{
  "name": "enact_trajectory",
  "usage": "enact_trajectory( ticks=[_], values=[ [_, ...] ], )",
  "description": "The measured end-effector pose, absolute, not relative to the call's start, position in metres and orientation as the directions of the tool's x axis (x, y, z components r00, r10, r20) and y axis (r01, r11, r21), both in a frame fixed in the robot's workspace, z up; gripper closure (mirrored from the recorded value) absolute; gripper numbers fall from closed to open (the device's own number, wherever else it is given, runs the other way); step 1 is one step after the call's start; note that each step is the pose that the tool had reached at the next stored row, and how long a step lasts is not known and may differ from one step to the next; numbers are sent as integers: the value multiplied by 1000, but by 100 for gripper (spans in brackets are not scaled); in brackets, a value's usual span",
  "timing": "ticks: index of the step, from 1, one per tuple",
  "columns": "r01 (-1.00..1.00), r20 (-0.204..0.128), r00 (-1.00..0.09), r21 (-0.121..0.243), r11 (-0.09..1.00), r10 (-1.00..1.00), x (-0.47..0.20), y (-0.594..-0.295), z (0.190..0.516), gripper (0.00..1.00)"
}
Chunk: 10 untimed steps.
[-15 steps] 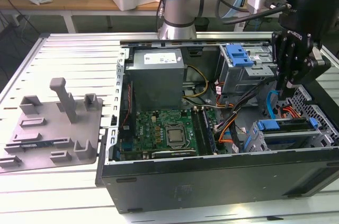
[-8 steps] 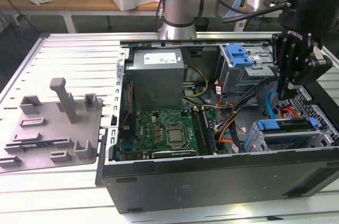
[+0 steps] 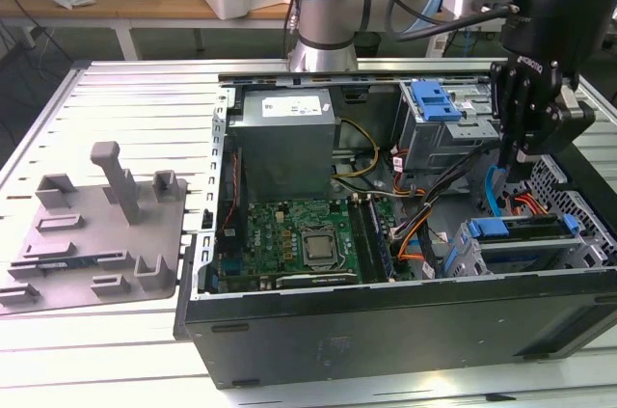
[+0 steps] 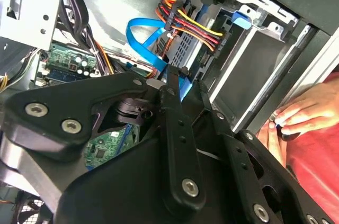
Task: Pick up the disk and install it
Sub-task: 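Insert the second disk wire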
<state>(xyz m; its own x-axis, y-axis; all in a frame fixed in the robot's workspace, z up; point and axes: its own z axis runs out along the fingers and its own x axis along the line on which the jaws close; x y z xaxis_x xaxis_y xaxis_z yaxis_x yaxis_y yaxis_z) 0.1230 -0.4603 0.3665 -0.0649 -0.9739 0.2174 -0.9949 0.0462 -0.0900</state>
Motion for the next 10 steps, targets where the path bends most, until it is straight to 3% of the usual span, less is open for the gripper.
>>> enact_trajectory(
  ticks=[10],
  values=[
    [-993, 220, -95, -90, 77, -971, 124, -457, 364, 70]
  ],
)
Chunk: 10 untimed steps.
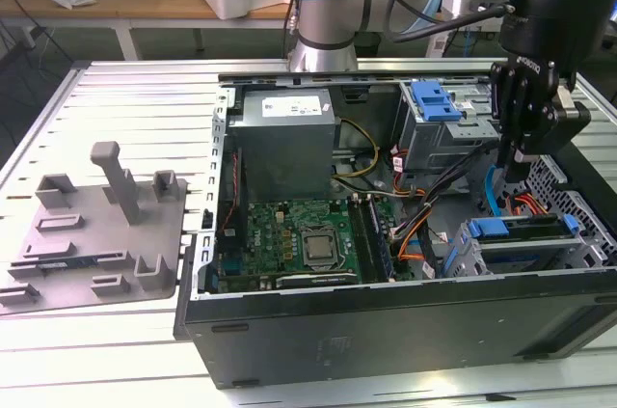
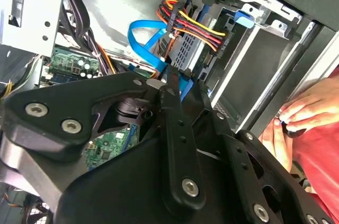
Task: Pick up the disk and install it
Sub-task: 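Insert the second disk wire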
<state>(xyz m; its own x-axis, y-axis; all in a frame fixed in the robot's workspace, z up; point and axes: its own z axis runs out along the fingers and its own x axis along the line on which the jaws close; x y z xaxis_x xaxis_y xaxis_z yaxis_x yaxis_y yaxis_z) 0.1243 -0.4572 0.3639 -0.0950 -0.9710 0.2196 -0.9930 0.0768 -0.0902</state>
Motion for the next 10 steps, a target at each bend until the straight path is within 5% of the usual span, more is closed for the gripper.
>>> enact_trajectory(
  ticks=[10],
  values=[
    [-994, 247, -87, -92, 67, -965, 124, -454, 361, 70]
  ],
)
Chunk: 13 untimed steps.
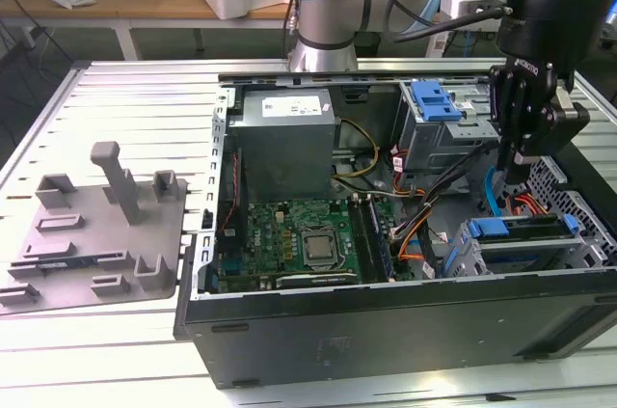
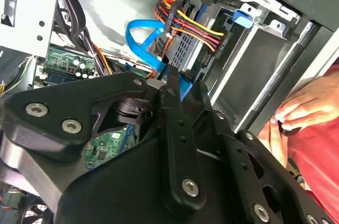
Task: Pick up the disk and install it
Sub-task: 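Insert the second disk wire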
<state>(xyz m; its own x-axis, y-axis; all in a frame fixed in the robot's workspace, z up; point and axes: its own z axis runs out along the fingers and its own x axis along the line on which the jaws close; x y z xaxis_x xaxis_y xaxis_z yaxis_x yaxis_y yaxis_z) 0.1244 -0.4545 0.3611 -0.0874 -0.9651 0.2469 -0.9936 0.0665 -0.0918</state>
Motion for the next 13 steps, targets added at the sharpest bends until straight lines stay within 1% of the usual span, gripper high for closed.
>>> enact_trajectory(
  ticks=[2, 3, 4, 5, 9, 13],
  values=[
    [-994, 258, -86, -92, 64, -962, 124, -454, 361, 71],
    [-994, 261, -85, -92, 63, -961, 124, -454, 361, 78],
    [-994, 265, -85, -92, 62, -961, 124, -453, 361, 78],
    [-994, 272, -84, -92, 61, -959, 124, -453, 361, 84],
    [-994, 289, -83, -92, 58, -954, 124, -453, 361, 84],
    [-994, 292, -83, -92, 58, -953, 124, -453, 361, 84]
  ],
)
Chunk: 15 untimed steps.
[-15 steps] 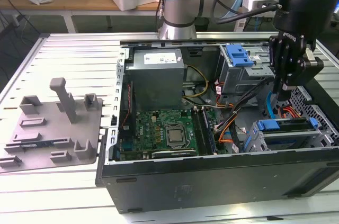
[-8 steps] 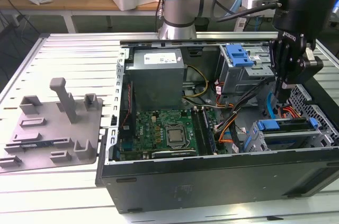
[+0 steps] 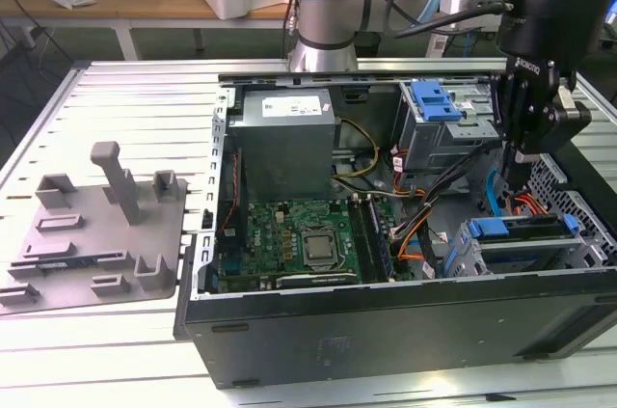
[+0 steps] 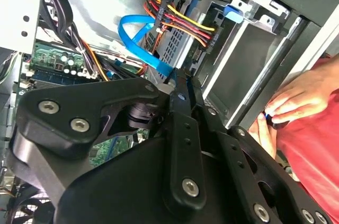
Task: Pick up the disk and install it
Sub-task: 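Insert the second disk wire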
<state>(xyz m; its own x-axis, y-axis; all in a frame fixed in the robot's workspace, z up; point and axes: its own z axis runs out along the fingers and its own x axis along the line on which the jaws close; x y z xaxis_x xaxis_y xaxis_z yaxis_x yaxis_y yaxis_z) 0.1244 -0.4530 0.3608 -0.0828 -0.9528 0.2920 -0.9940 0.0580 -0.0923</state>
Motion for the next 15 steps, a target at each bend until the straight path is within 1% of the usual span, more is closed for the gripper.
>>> enact_trajectory(
  ticks=[2, 5, 9, 15],
  values=[
    [-994, 286, -83, -92, 59, -955, 124, -453, 362, 84],
    [-994, 262, -83, -90, 61, -962, 124, -457, 362, 84],
    [-994, 239, -83, -89, 63, -967, 126, -461, 362, 84],
    [-994, 215, -83, -87, 65, -973, 133, -467, 360, 84]
  ],
)
